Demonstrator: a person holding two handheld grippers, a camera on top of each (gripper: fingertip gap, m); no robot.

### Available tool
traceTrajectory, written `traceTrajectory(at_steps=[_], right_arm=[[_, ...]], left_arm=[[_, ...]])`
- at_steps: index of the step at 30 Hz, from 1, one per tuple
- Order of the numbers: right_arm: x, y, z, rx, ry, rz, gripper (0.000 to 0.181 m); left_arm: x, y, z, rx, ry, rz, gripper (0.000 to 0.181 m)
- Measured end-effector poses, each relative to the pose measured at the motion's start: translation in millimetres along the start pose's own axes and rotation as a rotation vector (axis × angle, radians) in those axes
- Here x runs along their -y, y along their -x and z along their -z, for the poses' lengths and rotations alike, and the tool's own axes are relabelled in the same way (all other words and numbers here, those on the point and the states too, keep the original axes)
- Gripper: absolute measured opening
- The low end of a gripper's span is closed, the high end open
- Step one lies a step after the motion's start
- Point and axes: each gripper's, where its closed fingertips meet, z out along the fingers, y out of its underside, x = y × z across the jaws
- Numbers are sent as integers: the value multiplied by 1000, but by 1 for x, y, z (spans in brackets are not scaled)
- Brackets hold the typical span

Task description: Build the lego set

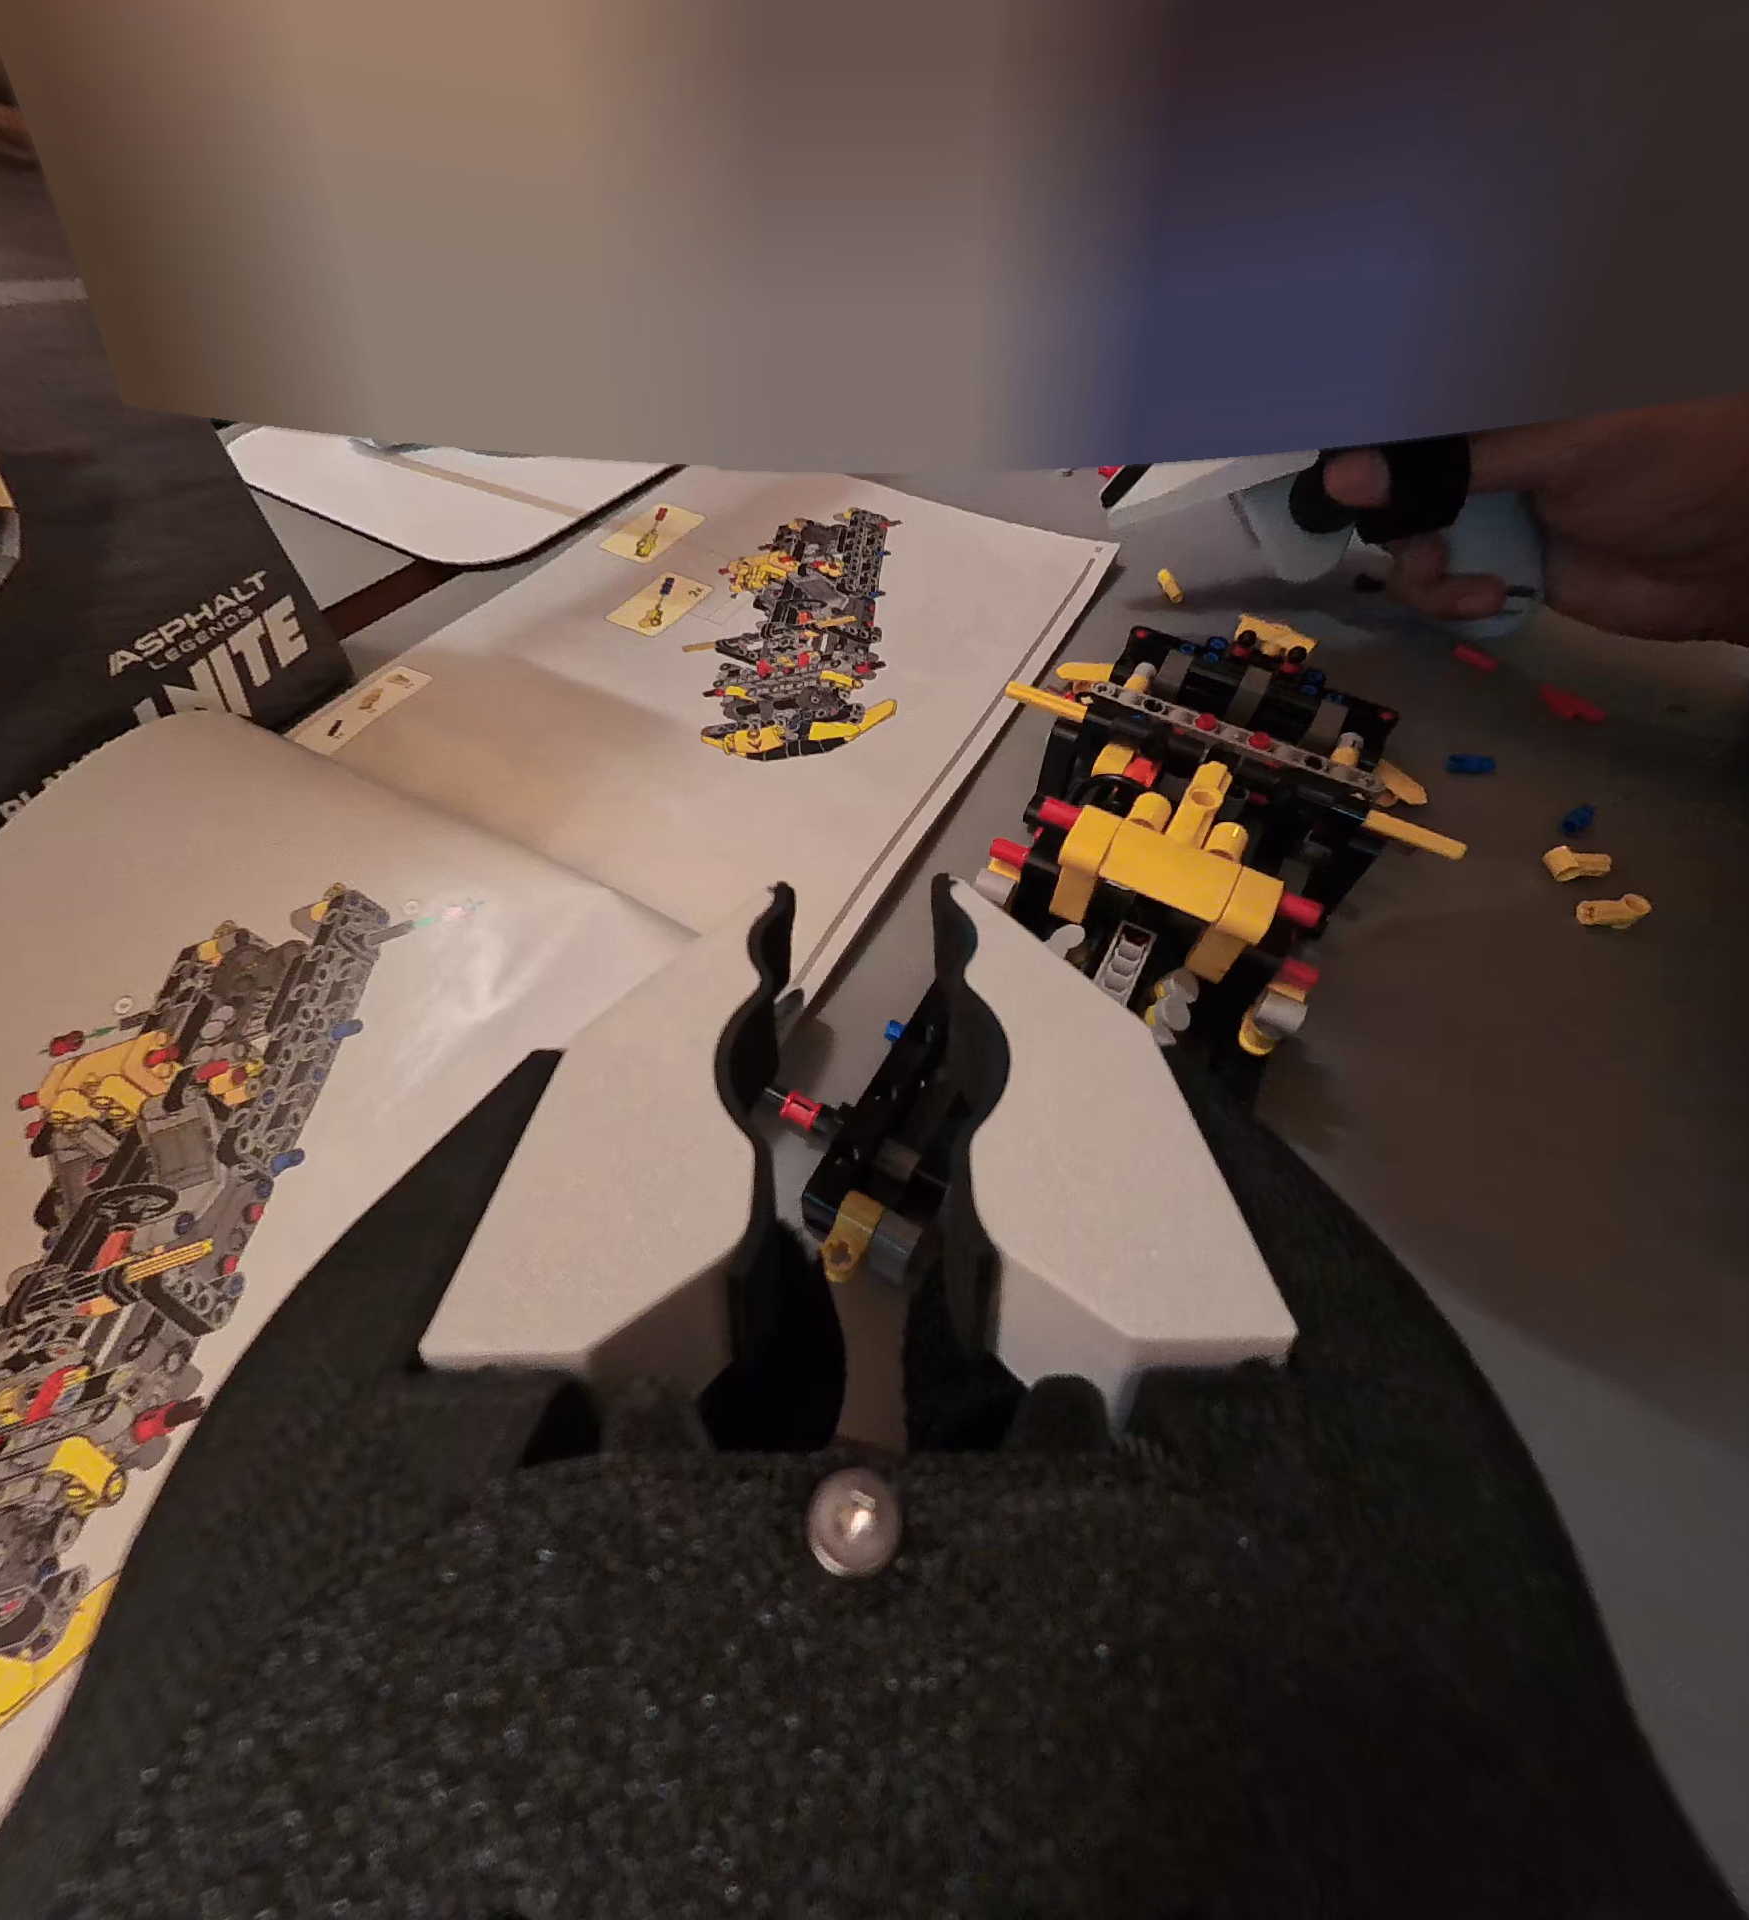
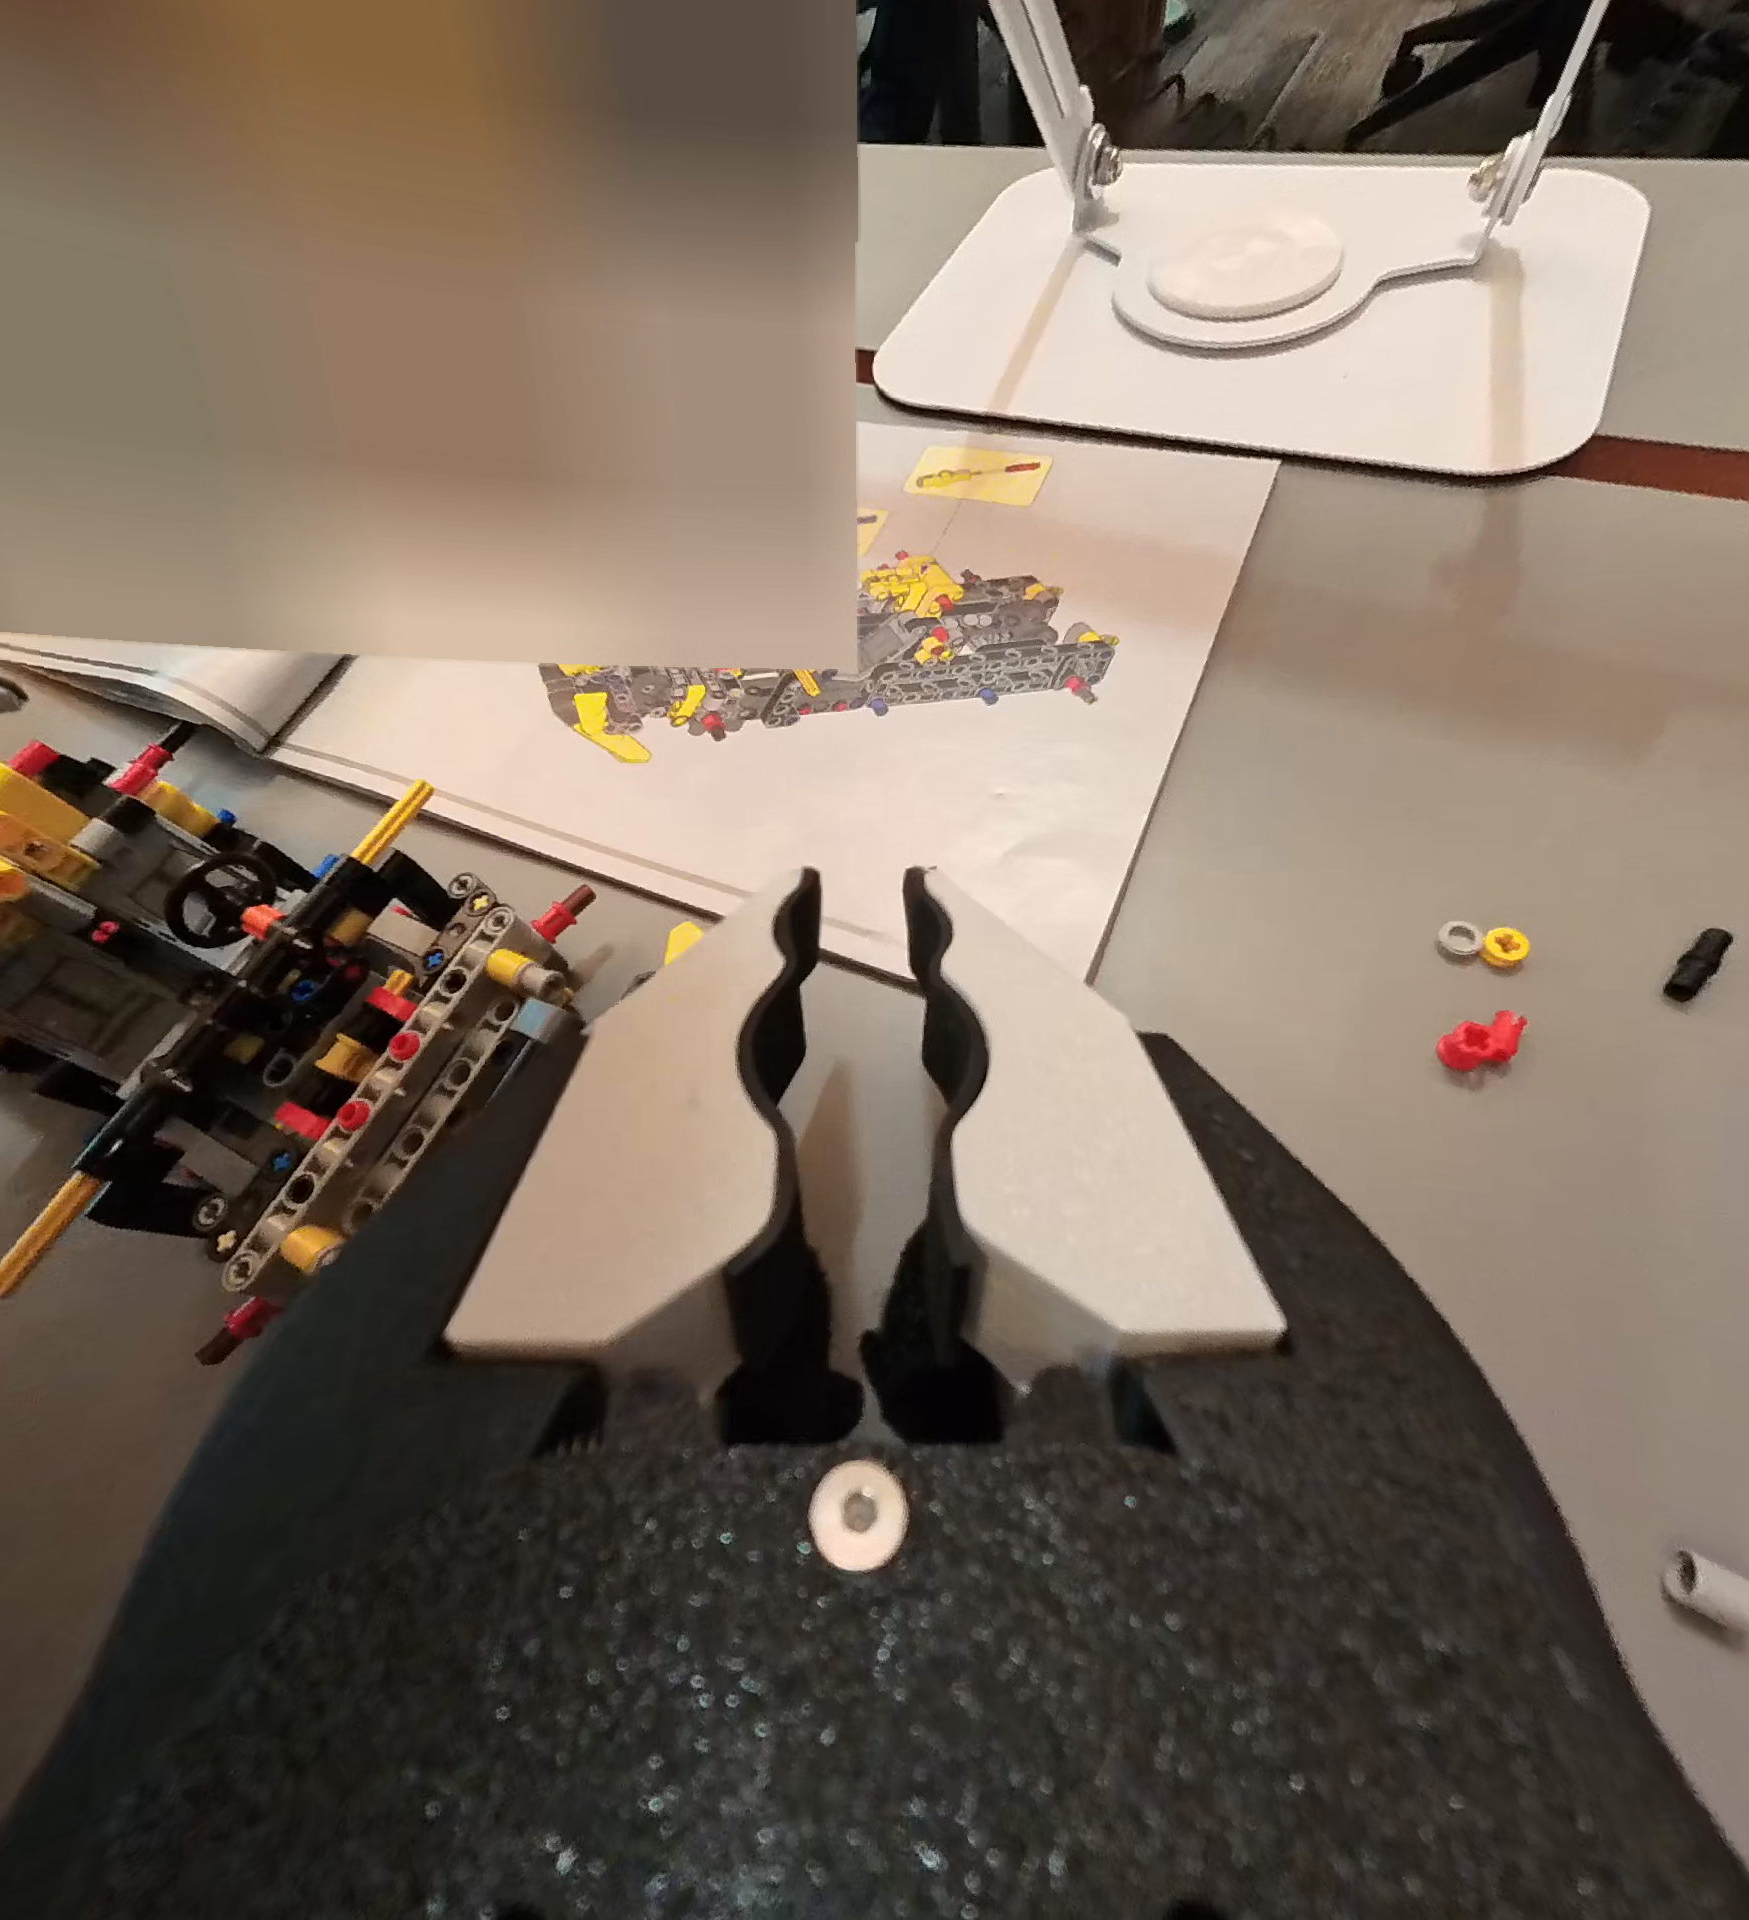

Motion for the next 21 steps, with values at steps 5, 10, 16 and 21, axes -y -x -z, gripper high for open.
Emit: traceTrajectory(at_steps=[5, 10, 16, 21], right_arm=[[-3, -1, -2, 7, 9, -22, 13], [-5, -1, -3, 7, 10, -22, 9], [-5, -1, -3, 15, 9, -31, 7], [-6, 0, -4, 20, 11, -24, 7]], left_arm=[[-1, 2, 0, -5, -3, 23, 26], [1, 4, 1, -2, -13, 35, 26], [1, 5, 2, -7, -24, 57, 27], [2, 6, 2, -7, -27, 61, 27]])
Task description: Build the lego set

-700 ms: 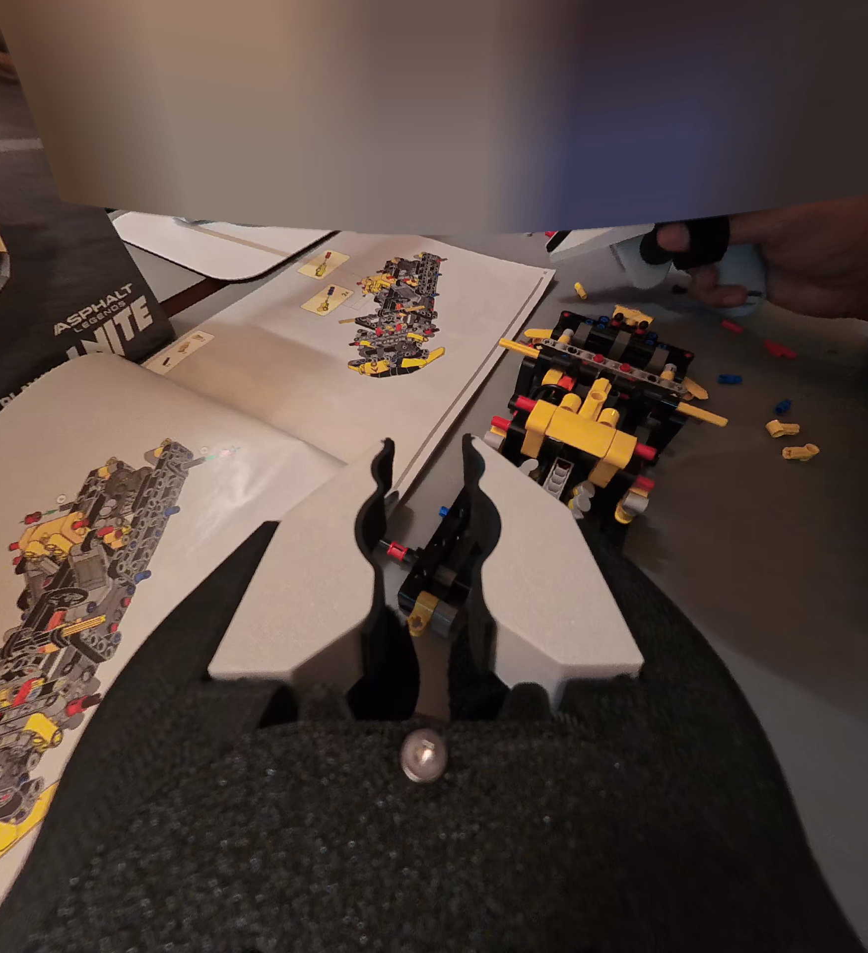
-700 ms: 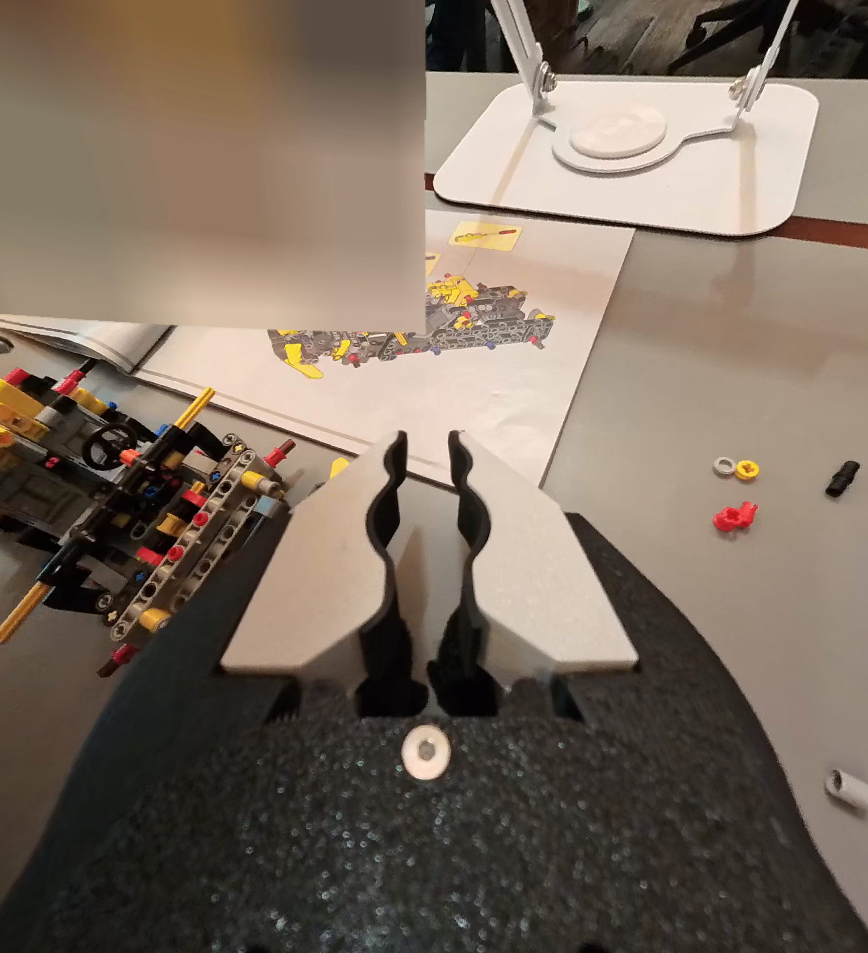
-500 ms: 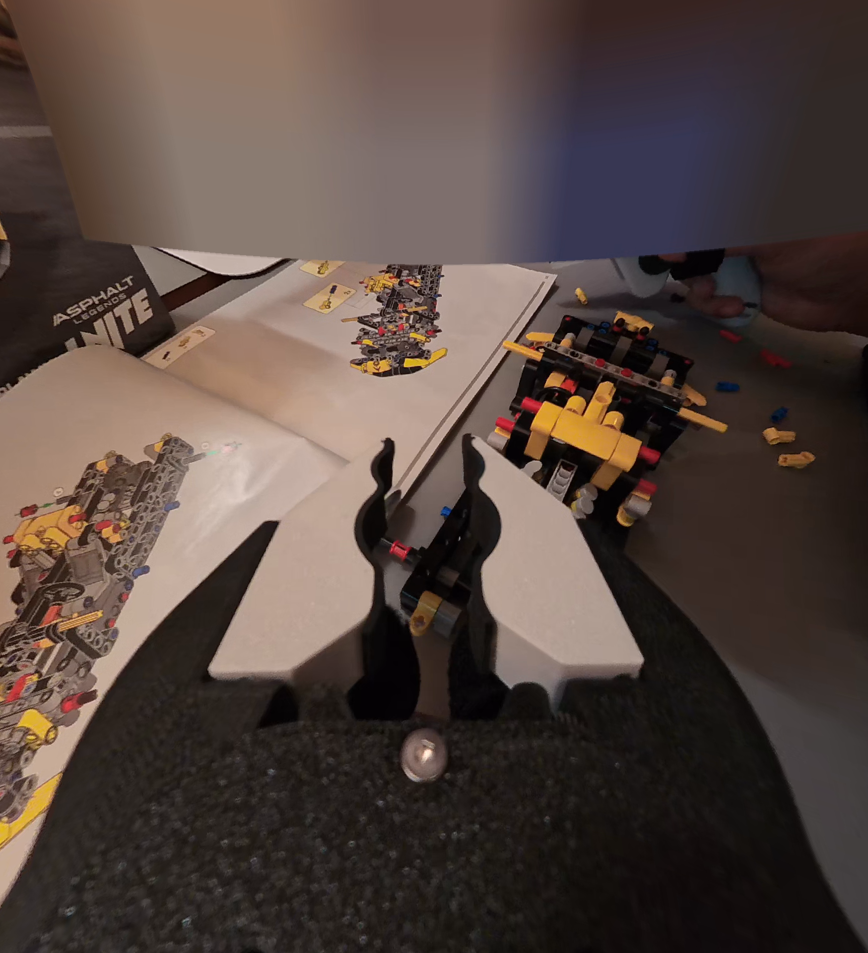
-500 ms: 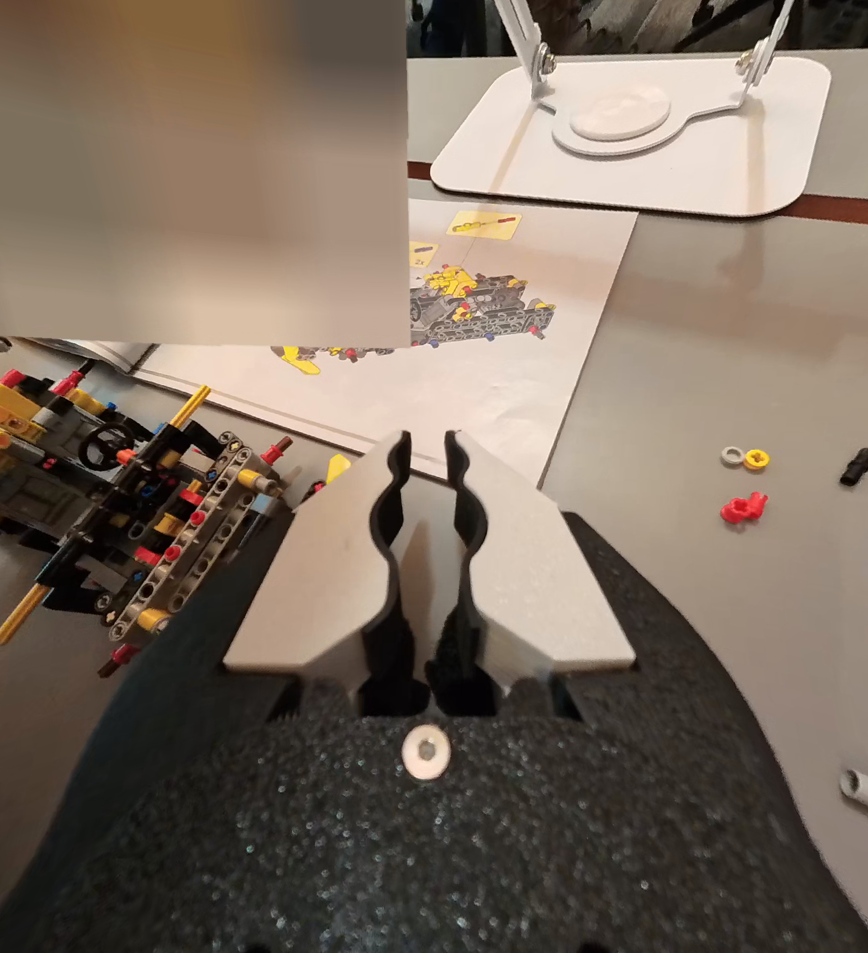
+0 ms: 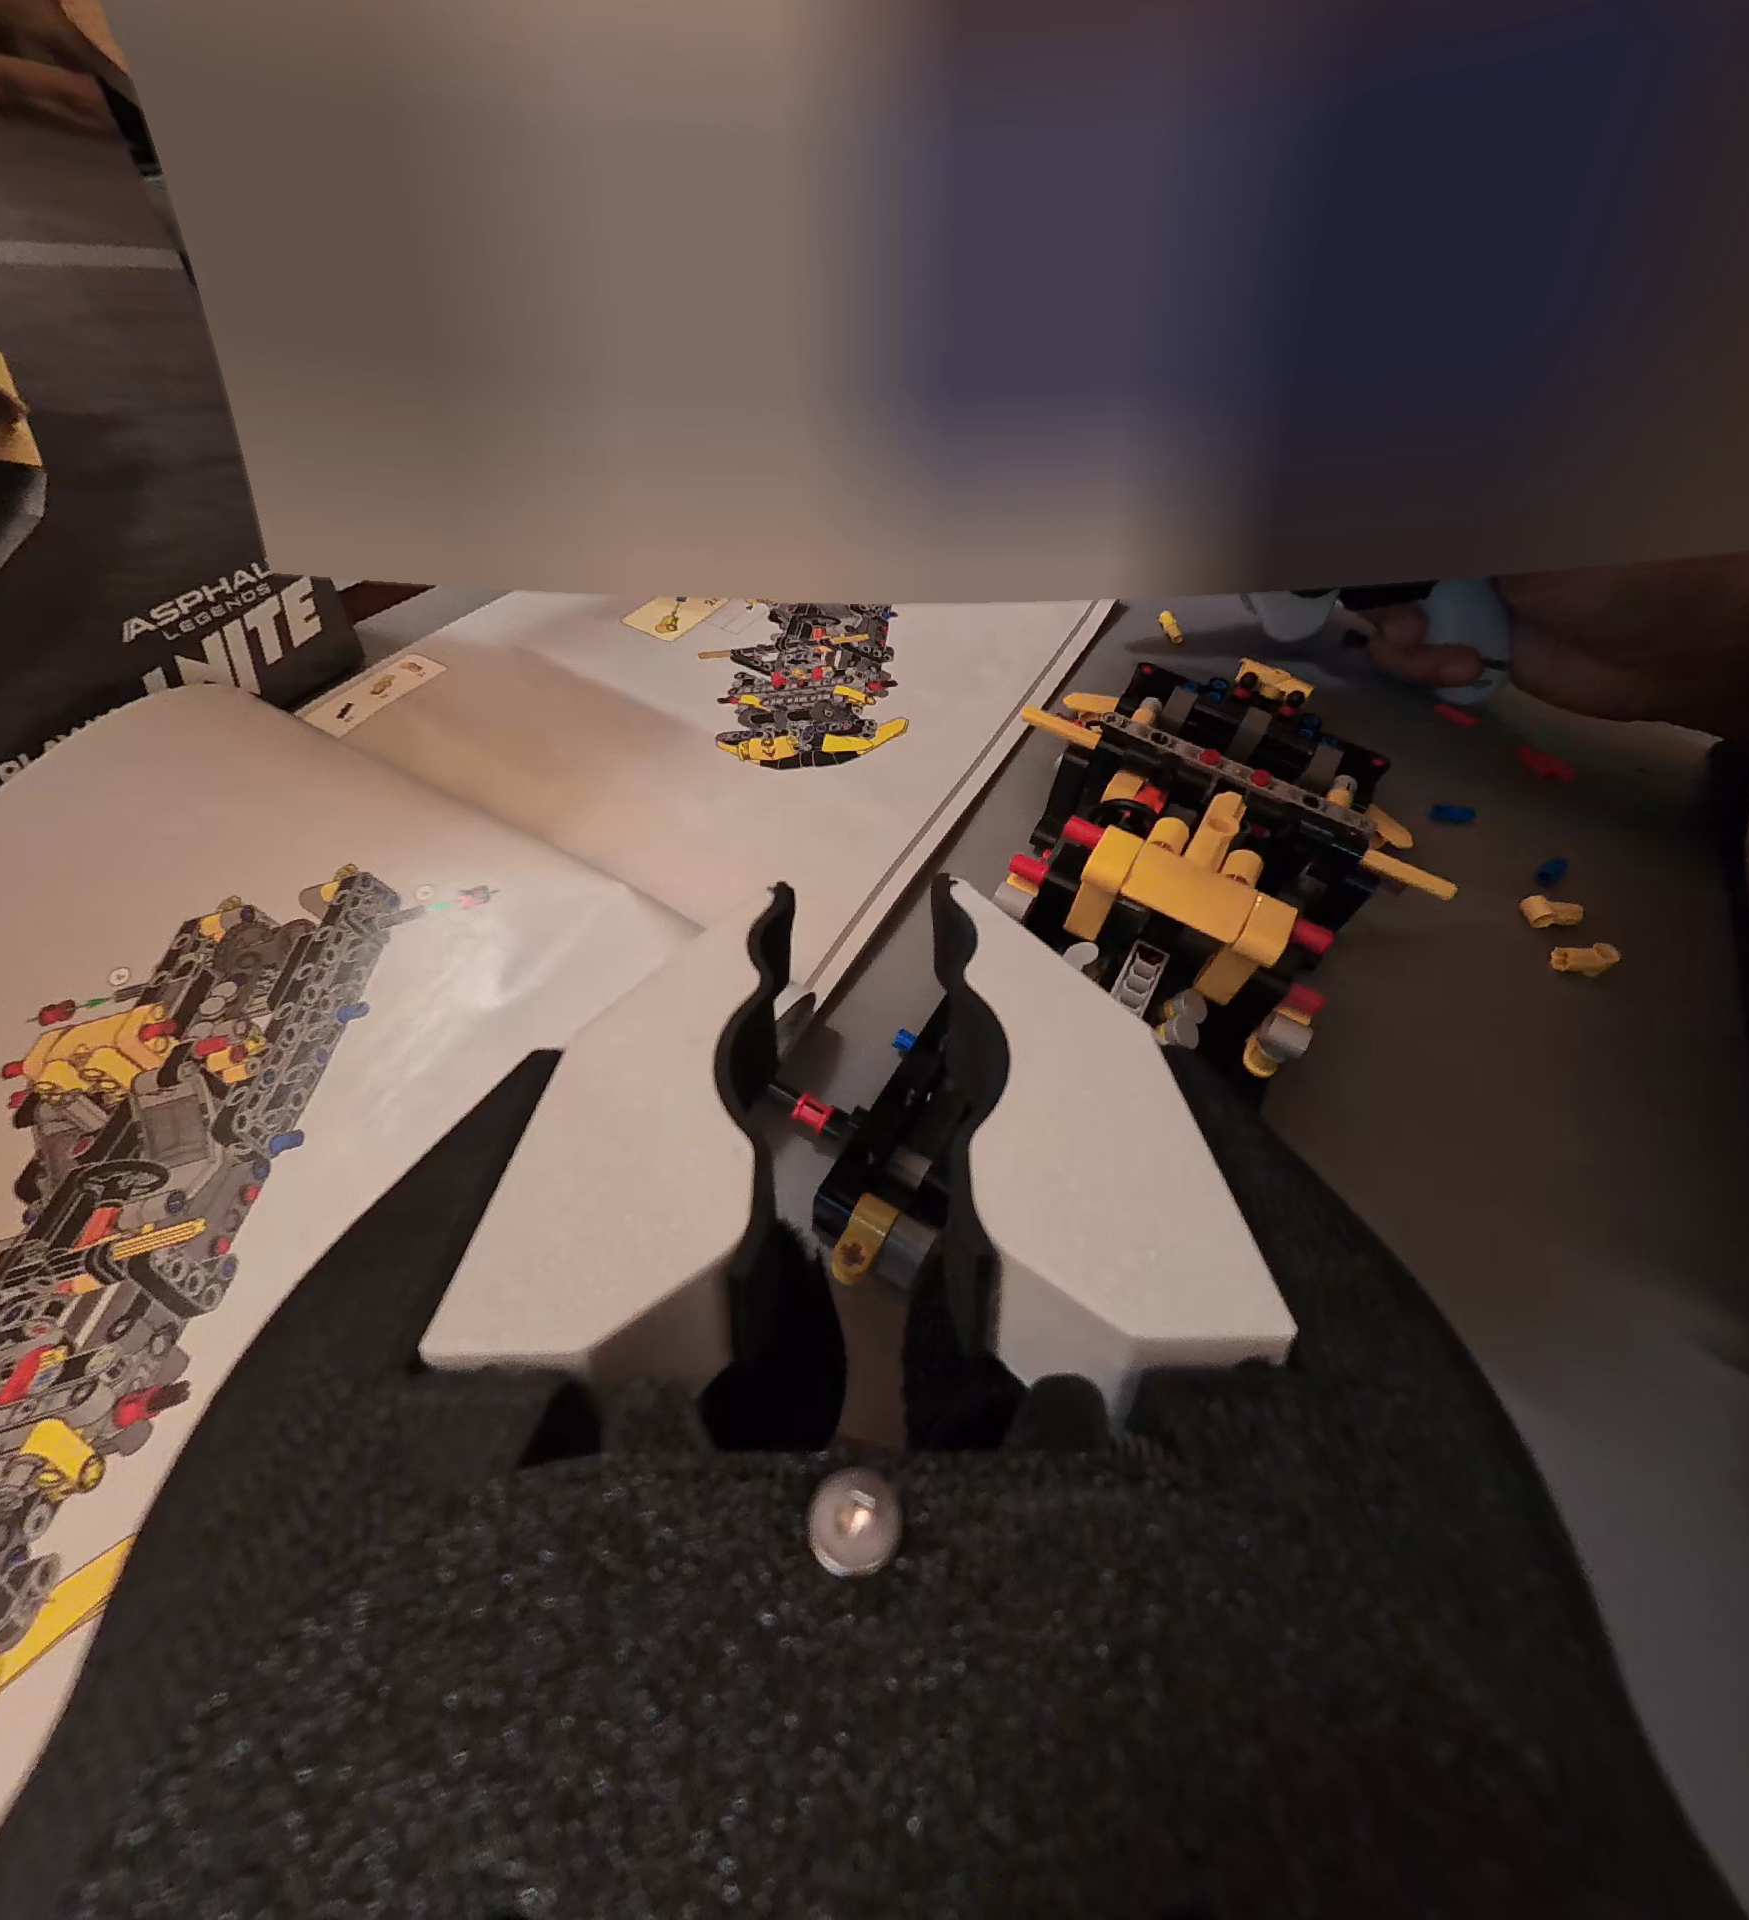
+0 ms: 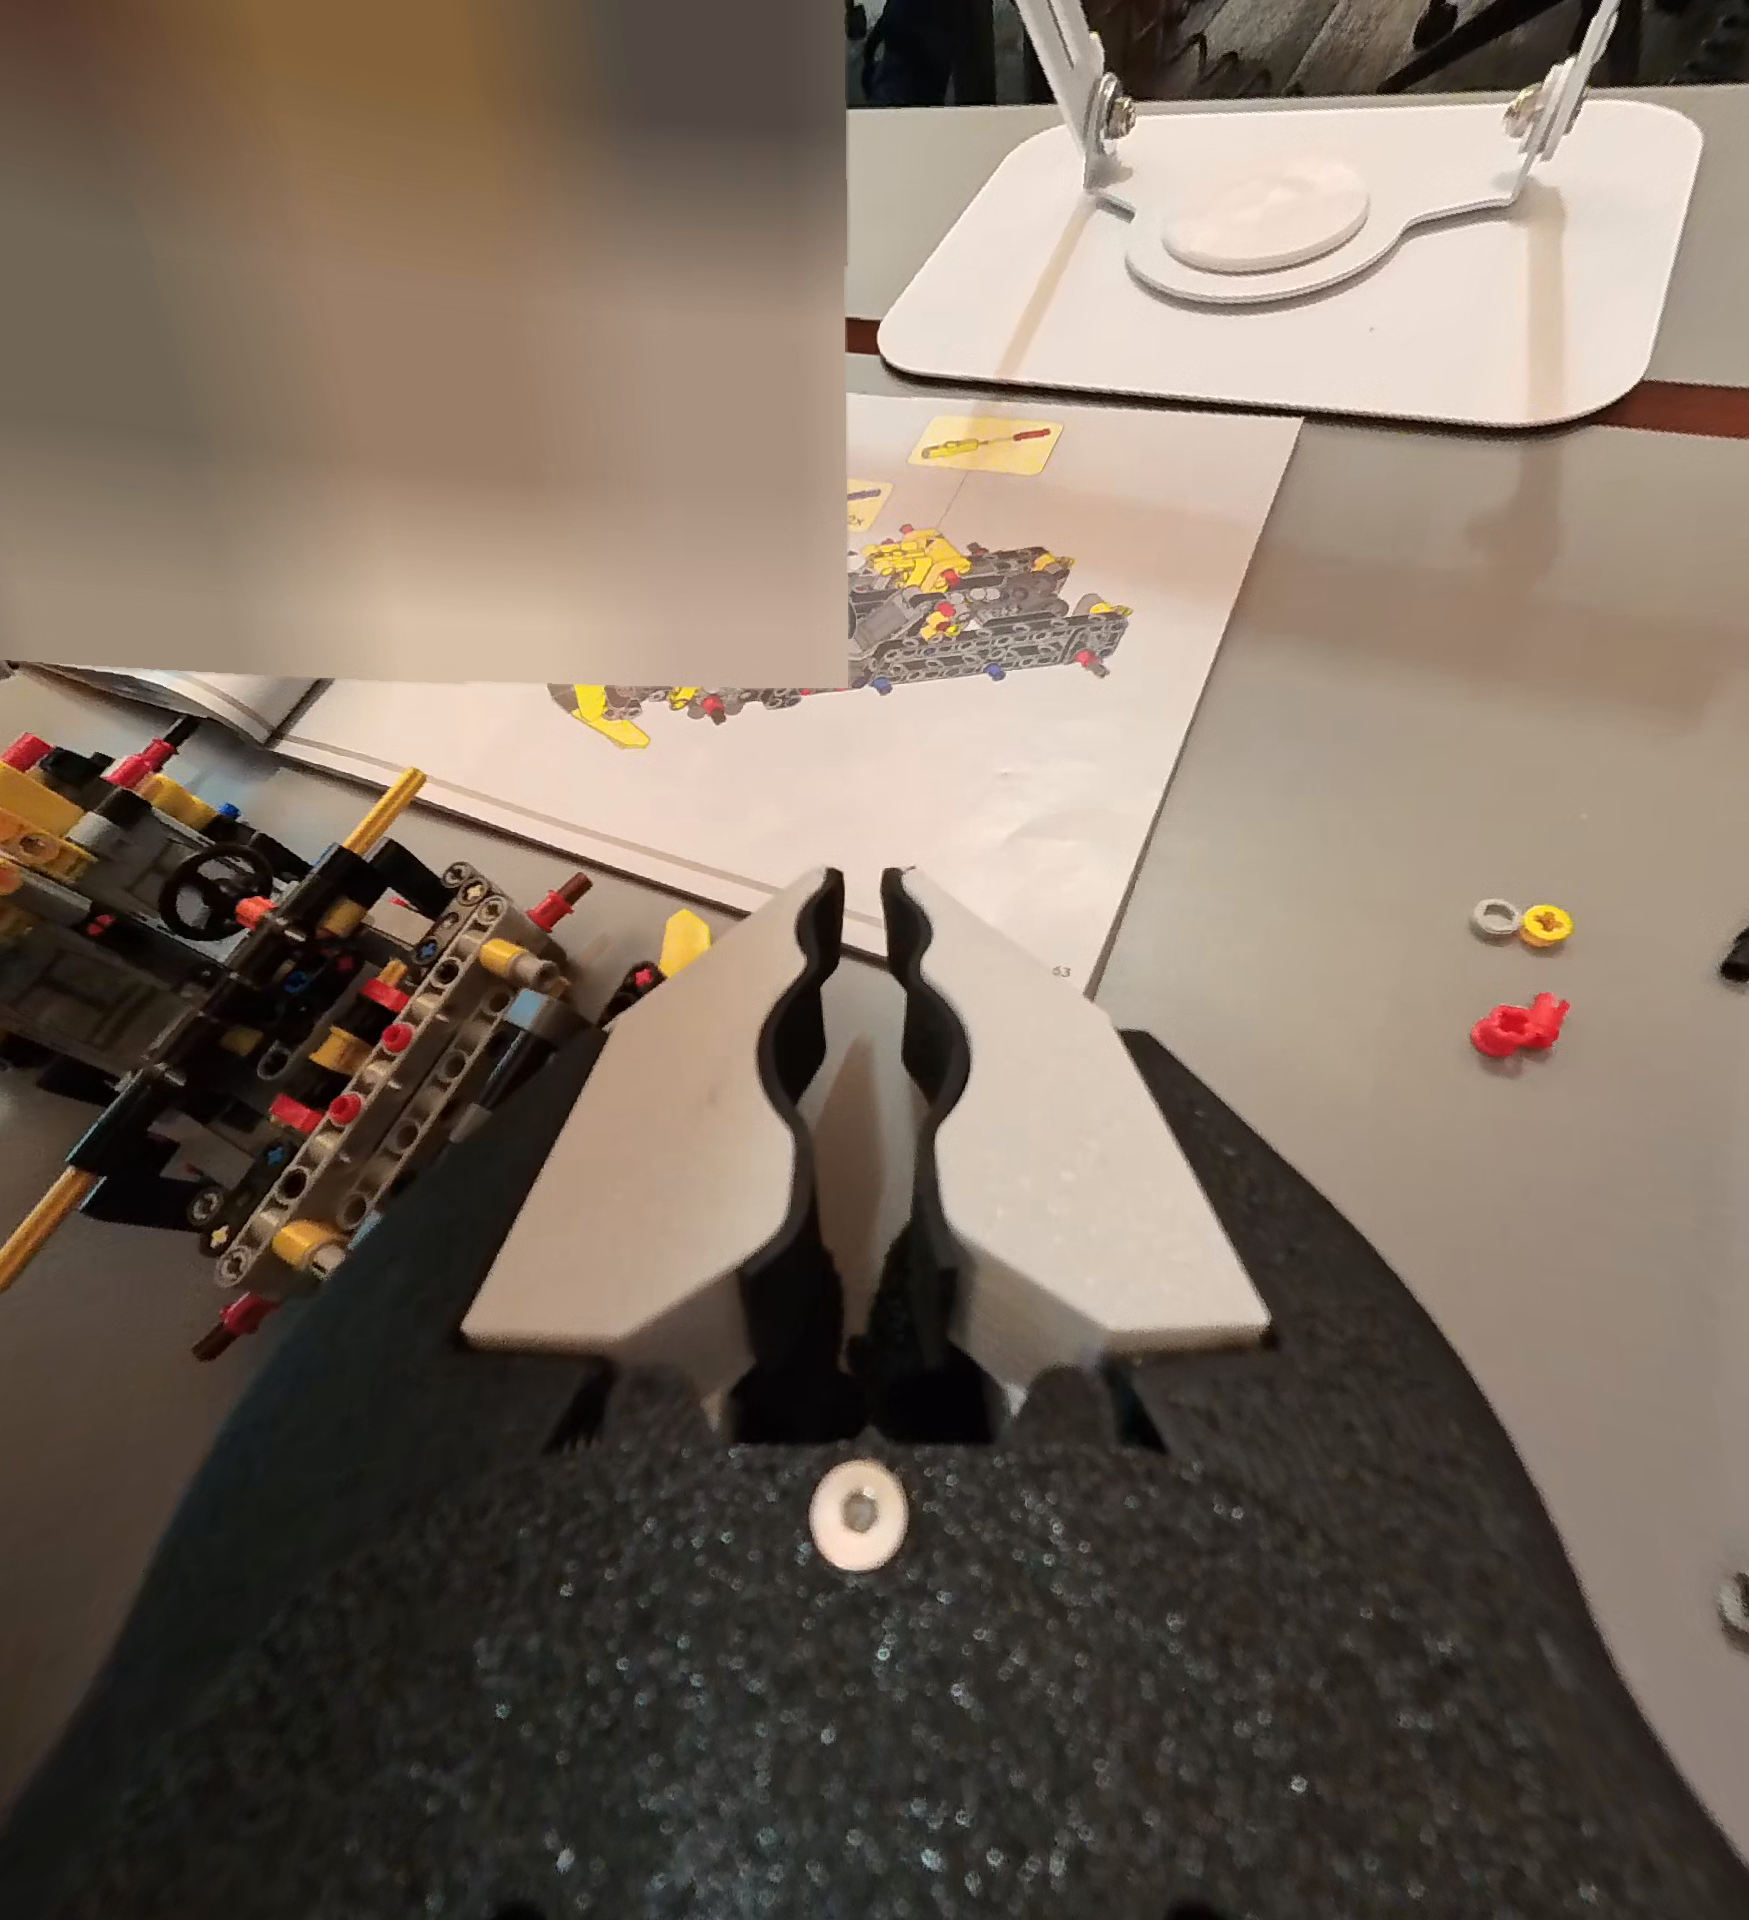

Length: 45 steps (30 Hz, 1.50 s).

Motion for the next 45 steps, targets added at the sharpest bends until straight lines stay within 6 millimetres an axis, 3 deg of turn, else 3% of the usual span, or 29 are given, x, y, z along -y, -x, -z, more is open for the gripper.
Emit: traceTrajectory(at_steps=[10, 17, 20, 23, 28, 31, 34, 39, 45], right_arm=[[3, 3, 1, 9, -8, 8, 6], [29, 13, 18, -6, -73, 91, 7], [42, 17, 28, -17, -113, 119, 9], [42, 19, 29, -21, -130, 137, 11], [25, 34, 26, 51, -12, 248, 18], [-13, 63, 47, 180, 161, 316, 24], [-56, 88, 80, 257, 255, 360, 23], [-112, 121, 109, 305, 376, 355, 23], [-115, 134, 107, 258, 329, 376, 15]], left_arm=[[7, 2, 4, -21, -40, 60, 27], [18, 5, 11, 30, -58, 1, 27], [31, -2, 18, 38, -86, -35, 27], [48, -23, 24, -5, -130, -54, 27], [57, -93, 21, -171, -110, -159, 26], [48, -141, 14, -287, -60, -217, 26], [32, -174, 6, -351, 2, -258, 27], [8, -203, -7, -398, 107, -246, 27], [-24, -211, -18, -412, 214, -308, 26]])
